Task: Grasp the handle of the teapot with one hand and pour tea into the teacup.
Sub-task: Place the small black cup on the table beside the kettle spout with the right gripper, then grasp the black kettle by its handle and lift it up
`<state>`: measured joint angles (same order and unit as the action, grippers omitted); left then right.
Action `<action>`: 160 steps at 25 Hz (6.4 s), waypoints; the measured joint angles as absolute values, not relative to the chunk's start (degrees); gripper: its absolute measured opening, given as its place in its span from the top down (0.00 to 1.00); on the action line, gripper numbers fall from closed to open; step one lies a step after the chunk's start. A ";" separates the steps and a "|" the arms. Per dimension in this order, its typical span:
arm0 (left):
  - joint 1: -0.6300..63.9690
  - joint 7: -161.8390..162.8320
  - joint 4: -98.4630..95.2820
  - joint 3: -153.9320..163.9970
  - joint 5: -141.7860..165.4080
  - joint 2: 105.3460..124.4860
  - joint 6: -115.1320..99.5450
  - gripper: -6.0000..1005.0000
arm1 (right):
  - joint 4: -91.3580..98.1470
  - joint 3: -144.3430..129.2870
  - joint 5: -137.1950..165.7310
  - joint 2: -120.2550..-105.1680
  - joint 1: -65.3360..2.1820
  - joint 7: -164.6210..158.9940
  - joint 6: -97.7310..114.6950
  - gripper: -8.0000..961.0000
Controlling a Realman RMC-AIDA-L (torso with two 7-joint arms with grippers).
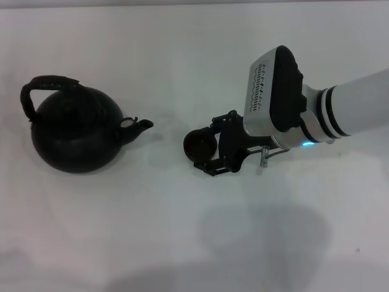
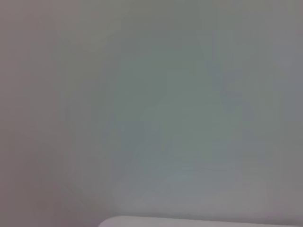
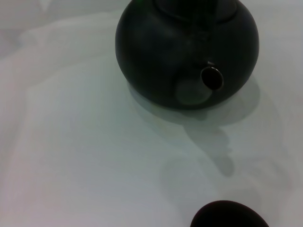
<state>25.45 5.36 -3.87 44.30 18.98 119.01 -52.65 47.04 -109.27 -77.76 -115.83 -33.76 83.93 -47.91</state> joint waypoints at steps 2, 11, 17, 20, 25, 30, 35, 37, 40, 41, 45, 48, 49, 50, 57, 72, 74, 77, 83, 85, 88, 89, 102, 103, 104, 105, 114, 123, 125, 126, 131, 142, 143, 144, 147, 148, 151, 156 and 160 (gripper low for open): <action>25.32 5.36 -3.86 44.30 18.98 119.01 -52.65 0.30 | 47.02 -109.29 -77.76 -115.83 -33.78 83.93 -47.90 0.25; 25.14 5.36 -3.99 44.29 18.98 119.01 -52.79 0.30 | 46.77 -108.87 -77.94 -115.78 -33.80 83.66 -48.38 0.14; 25.11 5.36 -4.11 44.29 18.98 119.01 -52.77 0.30 | 47.40 -107.74 -77.85 -115.46 -33.98 82.56 -49.34 0.11; 25.12 5.36 -4.13 44.30 18.98 119.01 -52.74 0.30 | 47.90 -105.33 -77.60 -115.42 -33.78 82.63 -50.82 0.11; 25.00 5.36 -4.13 44.15 18.97 119.01 -52.80 0.30 | 48.05 -100.56 -77.46 -115.25 -33.66 83.05 -55.16 0.11; 24.93 5.36 -4.02 44.04 18.85 119.01 -52.85 0.30 | 48.16 -96.94 -77.38 -114.94 -33.67 83.36 -60.11 0.11; 24.87 5.36 -4.10 44.10 18.88 119.00 -53.01 0.30 | 48.14 -90.80 -77.36 -114.80 -33.45 84.56 -67.07 0.11; 24.87 5.36 -4.11 44.15 18.93 119.00 -53.08 0.30 | 48.65 -86.80 -77.37 -114.84 -32.69 85.52 -71.00 0.11; 24.87 5.36 -4.12 44.18 18.94 119.01 -53.14 0.30 | 50.25 -80.33 -77.62 -114.98 -30.88 87.05 -76.51 0.10; 24.87 5.36 -4.10 44.19 18.95 119.04 -53.15 0.30 | 50.60 -77.77 -77.81 -115.00 -30.20 87.78 -78.21 0.10; 24.41 5.36 -4.10 44.24 18.98 119.09 -53.56 0.30 | 50.01 -66.21 -78.95 -115.04 -27.99 91.48 -84.53 0.11; 23.11 5.36 -4.10 44.29 18.99 119.09 -56.16 0.30 | 47.28 -56.42 -81.09 -114.89 -26.17 95.61 -88.25 0.11; 22.65 5.36 -4.10 44.30 18.99 119.09 -57.10 0.30 | 46.21 -53.91 -81.66 -114.88 -25.59 97.08 -88.65 0.11; 22.08 5.36 -4.08 44.30 19.01 119.09 -58.36 0.30 | 45.02 -51.75 -82.18 -114.84 -25.08 98.48 -88.87 0.11; 19.13 5.33 -3.70 44.30 20.62 119.13 -64.64 0.30 | 30.72 -36.96 -83.86 -114.86 -23.51 114.32 -87.75 0.11; 11.91 13.37 -3.42 44.32 41.73 118.64 -84.27 0.30 | 16.45 -29.86 -86.44 -115.04 -23.71 129.40 -74.65 0.11; 11.52 13.95 -3.49 44.36 43.13 118.57 -84.50 0.30 | 16.36 -29.86 -86.19 -115.08 -23.76 129.42 -73.92 0.11; 10.79 13.87 -3.52 44.37 45.15 118.73 -85.15 0.30 | 16.06 -29.87 -86.12 -115.12 -23.89 129.48 -72.55 0.11; 7.93 13.53 -3.21 44.39 48.63 119.06 -90.88 0.30 | 15.22 -29.87 -86.18 -115.14 -23.88 129.85 -70.15 0.11; 7.04 13.57 -3.34 44.38 49.10 119.07 -91.91 0.30 | 14.97 -29.86 -86.33 -115.14 -23.79 130.29 -69.24 0.11; 6.87 13.38 -3.33 44.38 50.19 119.06 -92.69 0.30 | 14.91 -29.84 -86.43 -115.13 -23.86 130.54 -68.15 0.11; 6.88 13.15 -3.37 44.38 50.83 119.08 -92.93 0.30 | 14.90 -29.84 -86.43 -115.14 -23.91 130.54 -67.88 0.11; 10.08 13.02 -2.76 44.38 57.65 119.10 -92.91 0.30 | 14.04 -29.79 -86.05 -115.13 -24.27 130.66 -65.49 0.11; 10.15 13.06 -2.57 44.38 57.69 119.09 -92.67 0.30 | 13.92 -29.79 -86.06 -115.13 -24.32 130.67 -65.43 0.11; 10.27 13.09 -2.28 44.38 57.72 119.09 -92.33 0.30 | 13.82 -29.79 -86.15 -115.13 -24.34 130.68 -65.43 0.11; 10.40 13.10 -2.03 44.38 57.73 119.09 -92.02 0.30 | 13.73 -29.77 -86.23 -115.13 -24.34 130.68 -65.41 0.11; 11.75 13.78 -1.17 44.38 57.74 119.09 -86.91 0.30 | 13.58 -29.70 -86.40 -115.13 -24.49 130.69 -64.68 0.11; 13.32 18.12 -1.08 44.38 58.24 118.92 -81.80 0.30 | 13.46 -29.71 -86.40 -115.13 -24.54 130.69 -64.56 0.11; 13.48 18.35 -1.09 44.38 58.29 118.91 -81.53 0.30 | 13.45 -29.66 -86.40 -115.13 -24.53 130.69 -64.55 0.11; 13.53 18.40 -1.09 44.38 58.30 118.92 -81.46 0.30 | 13.45 -29.60 -86.39 -115.13 -24.53 130.69 -64.54 0.12; 13.62 17.67 -1.11 44.38 58.33 119.09 -81.45 0.33 | 13.41 -29.38 -86.39 -115.13 -24.52 130.69 -64.41 0.12; 14.12 16.60 -0.36 44.22 58.05 119.26 -81.31 0.72 | 13.35 -29.18 -86.40 -115.22 -24.67 130.69 -63.98 0.12; 14.31 16.71 -0.14 44.15 57.97 119.26 -81.29 0.74 | 13.35 -29.18 -86.40 -115.22 -24.69 130.69 -63.98 0.12; 14.53 16.81 0.11 44.10 57.88 119.27 -81.28 0.76 | 13.35 -29.20 -86.41 -115.22 -24.69 130.69 -63.98 0.12; 15.01 16.91 0.50 43.99 57.78 119.27 -81.05 0.82 | 13.35 -29.23 -86.42 -115.23 -24.70 130.69 -63.96 0.12; 15.06 16.91 0.51 43.96 57.75 119.27 -81.00 0.84 | 13.33 -29.20 -86.44 -115.22 -24.70 130.69 -63.93 0.12; 15.34 16.93 0.48 43.88 57.71 119.26 -81.02 0.87 | 13.04 -29.14 -86.66 -115.22 -24.70 130.68 -63.89 0.12; 16.19 18.22 -0.29 43.85 57.60 119.08 -80.63 0.89 | 12.80 -29.34 -87.24 -115.22 -24.70 130.36 -64.26 0.12; 17.84 20.29 -0.48 43.85 57.56 118.80 -79.40 0.89 | 12.18 -29.39 -87.28 -115.22 -24.54 130.62 -64.48 0.12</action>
<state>17.84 20.29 -0.48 43.85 57.56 118.80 -79.40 12.18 -29.39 -87.28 -115.22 -24.54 130.62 -64.48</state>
